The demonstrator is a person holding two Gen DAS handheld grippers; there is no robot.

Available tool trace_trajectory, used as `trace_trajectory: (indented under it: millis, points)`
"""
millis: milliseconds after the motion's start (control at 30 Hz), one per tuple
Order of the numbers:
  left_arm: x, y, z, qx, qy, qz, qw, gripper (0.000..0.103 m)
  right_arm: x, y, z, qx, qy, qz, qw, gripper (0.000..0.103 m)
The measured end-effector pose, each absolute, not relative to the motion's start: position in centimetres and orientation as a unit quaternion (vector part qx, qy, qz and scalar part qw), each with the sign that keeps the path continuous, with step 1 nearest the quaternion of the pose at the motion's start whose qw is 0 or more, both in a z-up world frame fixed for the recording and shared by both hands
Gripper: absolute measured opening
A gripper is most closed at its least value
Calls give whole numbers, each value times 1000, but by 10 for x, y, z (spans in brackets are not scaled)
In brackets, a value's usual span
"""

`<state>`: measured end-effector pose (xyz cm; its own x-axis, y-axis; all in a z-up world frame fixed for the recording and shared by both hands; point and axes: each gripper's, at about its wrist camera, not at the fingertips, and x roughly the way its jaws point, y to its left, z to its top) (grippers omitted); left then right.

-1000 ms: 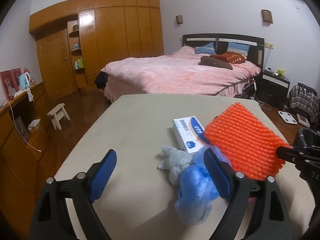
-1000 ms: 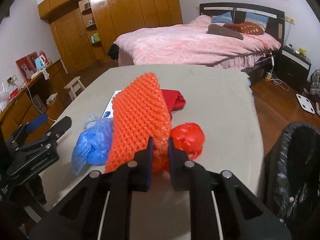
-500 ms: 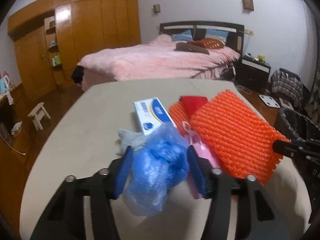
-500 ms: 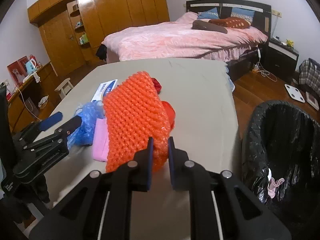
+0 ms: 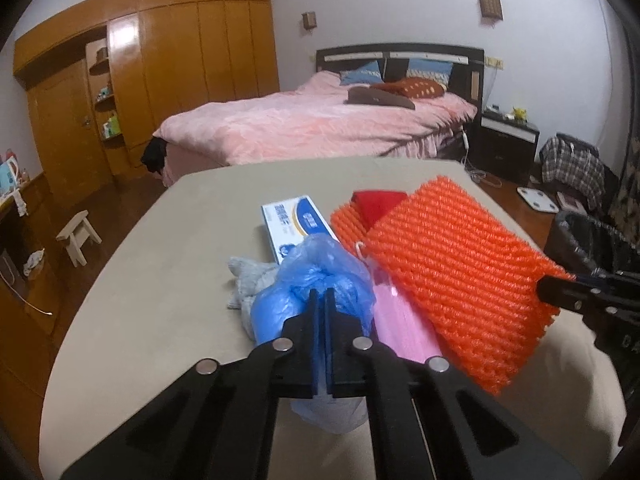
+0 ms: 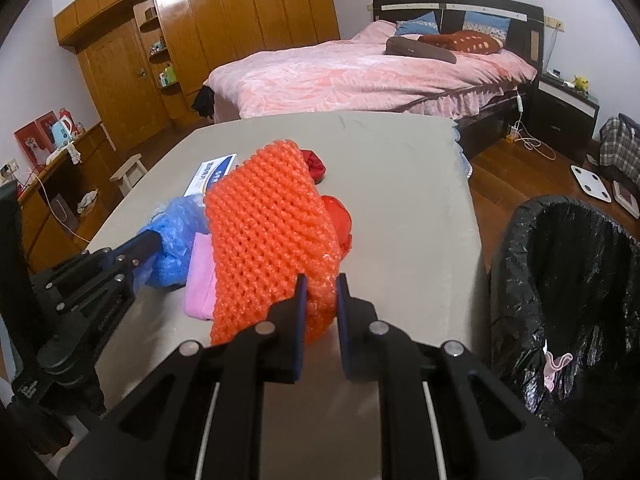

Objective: Collect trash
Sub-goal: 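Carry the orange net and blue bag over the bin and release both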

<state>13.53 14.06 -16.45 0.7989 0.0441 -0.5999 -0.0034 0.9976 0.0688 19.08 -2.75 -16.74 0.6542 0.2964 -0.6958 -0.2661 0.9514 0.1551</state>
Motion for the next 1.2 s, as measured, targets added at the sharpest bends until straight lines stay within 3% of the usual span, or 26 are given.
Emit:
trace_trajectory:
  millis: [800,1200]
  points:
    - [114,134,-112,19,285,10,958,2,172,-36,-122,26,332,174,927,13]
    - [118,89,-82,28,257,-38,965,2,151,-75,-85,38,290,129,947,12]
